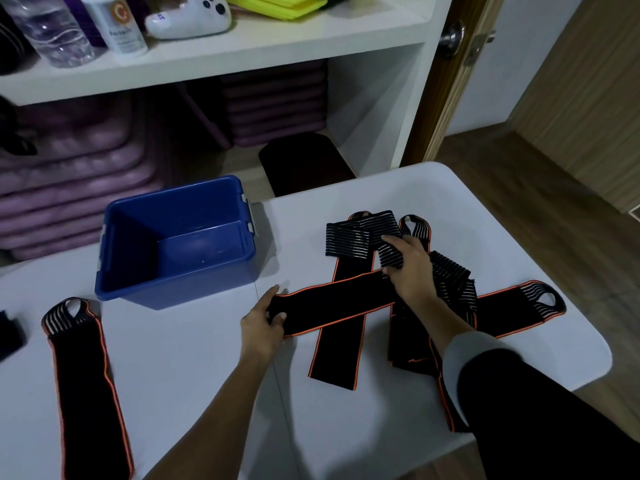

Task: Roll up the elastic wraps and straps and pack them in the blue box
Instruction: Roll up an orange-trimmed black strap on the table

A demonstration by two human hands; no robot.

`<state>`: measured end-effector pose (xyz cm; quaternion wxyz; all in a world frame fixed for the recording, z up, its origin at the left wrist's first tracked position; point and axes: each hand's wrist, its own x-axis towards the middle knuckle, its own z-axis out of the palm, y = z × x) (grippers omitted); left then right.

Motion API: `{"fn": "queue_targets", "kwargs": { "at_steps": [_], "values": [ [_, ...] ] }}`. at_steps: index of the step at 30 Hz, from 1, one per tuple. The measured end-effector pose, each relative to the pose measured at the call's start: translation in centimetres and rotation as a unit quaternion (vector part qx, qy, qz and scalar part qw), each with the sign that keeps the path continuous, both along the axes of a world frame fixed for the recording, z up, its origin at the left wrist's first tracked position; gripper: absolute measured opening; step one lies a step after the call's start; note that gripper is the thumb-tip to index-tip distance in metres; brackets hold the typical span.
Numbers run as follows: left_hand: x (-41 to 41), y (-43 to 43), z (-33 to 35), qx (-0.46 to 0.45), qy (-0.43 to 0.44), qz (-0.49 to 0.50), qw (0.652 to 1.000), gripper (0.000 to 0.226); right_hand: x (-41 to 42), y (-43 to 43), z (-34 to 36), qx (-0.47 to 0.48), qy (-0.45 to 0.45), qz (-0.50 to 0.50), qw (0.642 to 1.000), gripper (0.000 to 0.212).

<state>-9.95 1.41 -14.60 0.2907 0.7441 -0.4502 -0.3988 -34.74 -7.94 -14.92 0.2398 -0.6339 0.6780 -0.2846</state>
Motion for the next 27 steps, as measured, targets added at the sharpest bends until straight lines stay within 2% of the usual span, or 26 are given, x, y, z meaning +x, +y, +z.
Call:
{"fn": "queue_targets", "kwargs": {
  "at_steps": [12,22,27],
  "values": [
    [3.1,2.7,-0.8,0.013,-0.033,0.065,0.997,0.050,-0.1,-0.1,-1.7,-0.020,0.096,0.007,0.995,0.071],
    [6.3,3.6,-2.0,0.011,-0.081,0.138,0.987,0.051,0.9,0.3,-0.8,-0.043,0.101,0.003,0.994,0.070],
    [7.6,4.2,-2.9,0.024,-0.141,0.095,0.985,0.050,2.0,0.5,-0.9,0.000,0.121,0.038,0.992,0.059]
  ]
}}
